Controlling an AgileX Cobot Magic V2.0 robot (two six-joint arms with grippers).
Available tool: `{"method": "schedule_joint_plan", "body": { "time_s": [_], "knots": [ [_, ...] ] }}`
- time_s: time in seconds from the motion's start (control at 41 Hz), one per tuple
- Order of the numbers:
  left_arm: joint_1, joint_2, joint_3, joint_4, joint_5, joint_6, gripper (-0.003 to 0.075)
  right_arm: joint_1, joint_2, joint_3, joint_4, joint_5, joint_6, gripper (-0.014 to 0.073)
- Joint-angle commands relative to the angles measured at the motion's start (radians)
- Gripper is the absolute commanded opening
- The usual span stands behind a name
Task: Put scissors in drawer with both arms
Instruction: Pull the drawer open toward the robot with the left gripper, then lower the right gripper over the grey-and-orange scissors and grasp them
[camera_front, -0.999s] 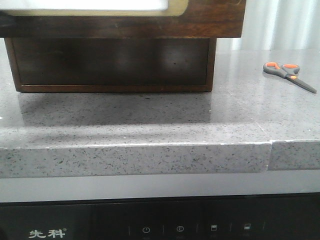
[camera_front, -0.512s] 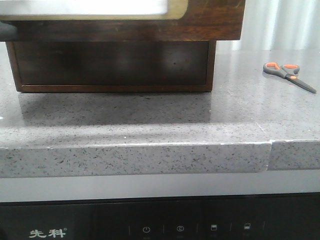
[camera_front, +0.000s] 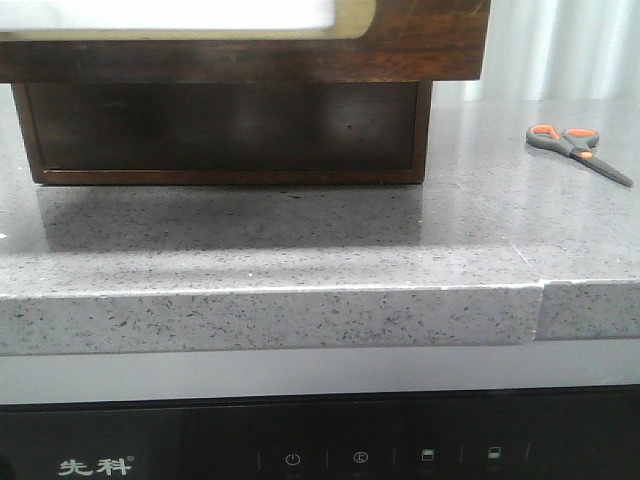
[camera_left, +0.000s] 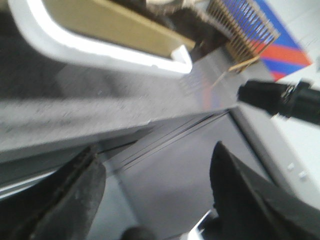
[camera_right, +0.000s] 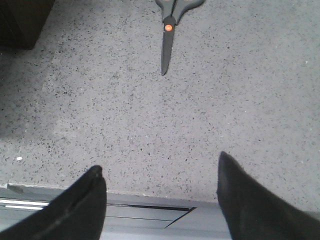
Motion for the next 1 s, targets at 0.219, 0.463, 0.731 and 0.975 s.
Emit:
{"method": "schedule_joint_plan", "body": {
  "time_s": [0.219,0.463,0.731,0.975],
  "knots": [
    [-0.007,-0.097,-0.282,0.608,0.018,-0.319,0.0451,-0.007,0.002,-0.034,-0.016,-0.062,-0.006,0.05],
    [-0.034,-0.1,-0.503,1.023,-0.005,-0.496,0.045,-0.007,0.002,-0.034,-0.017,-0.062,-0.006,0.05],
    [-0.386,-0.1,-0.532,1.238,-0.096,-0.493,0.0451,-0.007,0.002,-0.034,-0.03,-0.062,-0.006,0.05],
    [-0.548,-0.1,-0.532,1.359,-0.184,-0.751,0.045,-0.007,0.002,-0.034,-0.039,-0.065,-0.006,0.05]
  ]
}}
